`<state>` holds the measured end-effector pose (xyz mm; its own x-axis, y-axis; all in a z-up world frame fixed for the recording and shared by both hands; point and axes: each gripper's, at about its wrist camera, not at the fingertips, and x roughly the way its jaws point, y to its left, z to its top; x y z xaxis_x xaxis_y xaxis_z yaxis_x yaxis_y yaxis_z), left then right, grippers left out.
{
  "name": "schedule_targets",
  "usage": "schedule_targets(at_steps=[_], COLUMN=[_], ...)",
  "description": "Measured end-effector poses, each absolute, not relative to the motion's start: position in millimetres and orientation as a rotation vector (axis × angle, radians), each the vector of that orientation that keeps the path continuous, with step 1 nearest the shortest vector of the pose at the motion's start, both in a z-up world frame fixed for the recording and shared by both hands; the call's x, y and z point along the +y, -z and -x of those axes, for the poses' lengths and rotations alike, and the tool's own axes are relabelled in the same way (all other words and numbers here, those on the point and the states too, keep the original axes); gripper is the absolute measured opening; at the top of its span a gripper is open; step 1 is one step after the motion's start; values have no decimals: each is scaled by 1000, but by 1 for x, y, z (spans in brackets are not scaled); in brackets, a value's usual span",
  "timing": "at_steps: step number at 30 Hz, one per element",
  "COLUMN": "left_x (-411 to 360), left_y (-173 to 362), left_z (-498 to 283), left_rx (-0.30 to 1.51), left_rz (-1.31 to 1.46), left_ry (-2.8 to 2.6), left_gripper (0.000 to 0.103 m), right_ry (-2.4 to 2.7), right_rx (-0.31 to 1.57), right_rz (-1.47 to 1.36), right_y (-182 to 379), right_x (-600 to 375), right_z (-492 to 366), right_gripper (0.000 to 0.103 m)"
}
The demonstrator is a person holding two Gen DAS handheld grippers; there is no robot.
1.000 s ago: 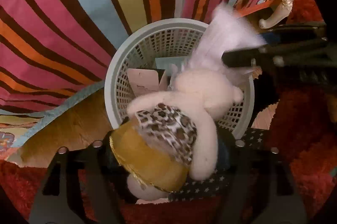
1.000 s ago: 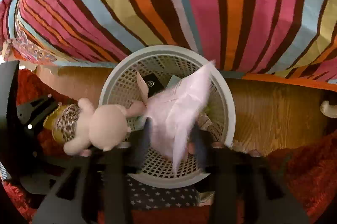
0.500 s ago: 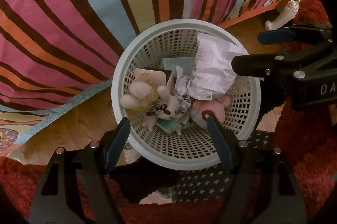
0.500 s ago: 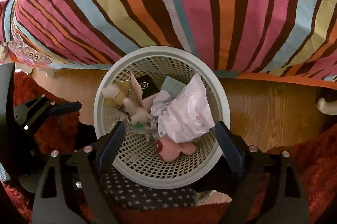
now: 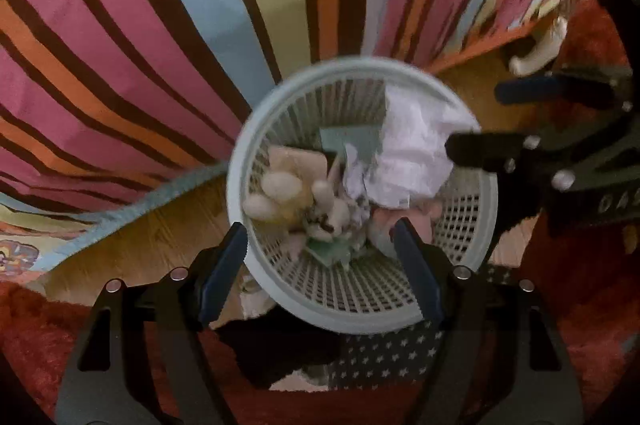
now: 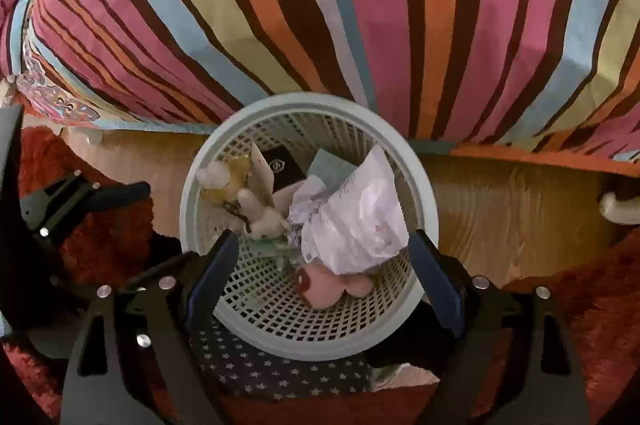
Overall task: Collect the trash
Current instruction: 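Open left tool dropping teddy bear while right tool drops snack wrapper into basket, then move both tools back over the bed toward the remaining boxes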
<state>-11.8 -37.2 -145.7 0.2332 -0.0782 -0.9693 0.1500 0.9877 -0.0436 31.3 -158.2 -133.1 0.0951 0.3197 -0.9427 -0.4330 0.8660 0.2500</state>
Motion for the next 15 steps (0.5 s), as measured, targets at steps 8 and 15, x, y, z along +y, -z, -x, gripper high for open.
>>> schedule_targets(at_steps=[8,15], left_x=[-31,-22], left_y=[114,58], left_z=[1,-7], left_rx=[1191,1056], left_rz=[-71,-82], left_ry=[109,114], left_gripper=[74,74], right_ry=[-577,-581], right_rx=[1225,928], right_rz=[163,148], right_y=[107,38], right_x=[-146,-157], right_z=[-32,-28], right_gripper=[82,82])
